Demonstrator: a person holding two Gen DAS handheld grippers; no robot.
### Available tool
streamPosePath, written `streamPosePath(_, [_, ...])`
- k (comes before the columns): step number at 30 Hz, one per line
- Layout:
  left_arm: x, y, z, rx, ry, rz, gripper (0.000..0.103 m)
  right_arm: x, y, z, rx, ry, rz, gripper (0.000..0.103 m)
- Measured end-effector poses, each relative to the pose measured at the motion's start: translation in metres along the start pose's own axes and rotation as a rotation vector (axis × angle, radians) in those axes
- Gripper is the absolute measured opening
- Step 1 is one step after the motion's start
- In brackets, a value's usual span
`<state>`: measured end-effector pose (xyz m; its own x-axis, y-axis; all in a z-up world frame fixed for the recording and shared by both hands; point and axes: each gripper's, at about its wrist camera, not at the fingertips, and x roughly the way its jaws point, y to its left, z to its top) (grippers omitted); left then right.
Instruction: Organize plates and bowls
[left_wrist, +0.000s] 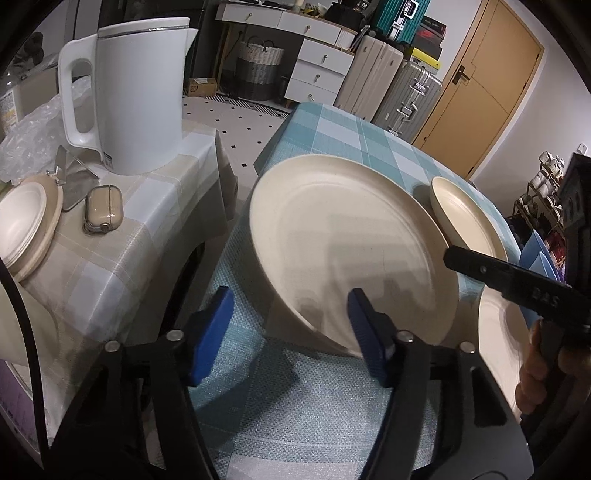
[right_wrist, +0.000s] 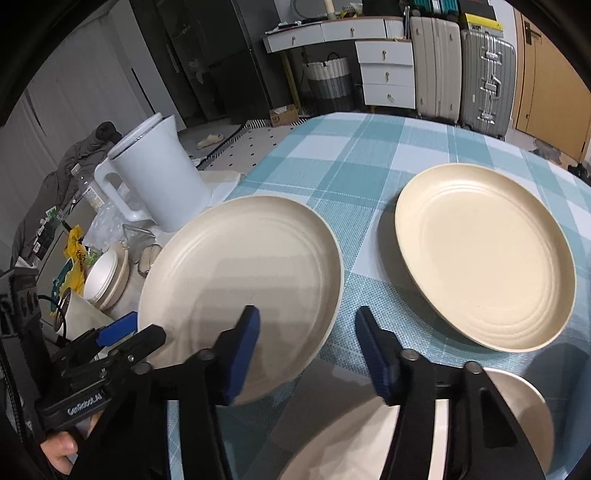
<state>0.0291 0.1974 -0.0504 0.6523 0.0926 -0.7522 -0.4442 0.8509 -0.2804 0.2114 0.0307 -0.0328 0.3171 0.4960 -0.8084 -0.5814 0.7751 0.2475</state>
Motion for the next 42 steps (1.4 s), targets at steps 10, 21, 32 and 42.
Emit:
streamPosePath(10, [0.006, 0.003, -0.001, -0.001, 0.004, -0.023, 0.035, 0.019, -0.003, 0.005, 0.001, 0.039, -0.05, 0.029])
streamPosePath(21, [0.007, 0.001, -0.002, 0.007, -0.011, -0.034, 0.028, 0.018, -0.001, 0.002, -0.022, 0.03, -0.075, 0.016])
streamPosePath(32, [0.004, 0.0, 0.0, 0.033, -0.032, -0.013, 0.025, 0.012, 0.003, -0.001, -0.032, 0.013, -0.072, 0.015])
streamPosePath(42, [-0.013, -0.003, 0.001, 0.049, -0.066, -0.026, 0.025, -0.012, 0.005, -0.002, -0.032, -0.032, -0.07, 0.015])
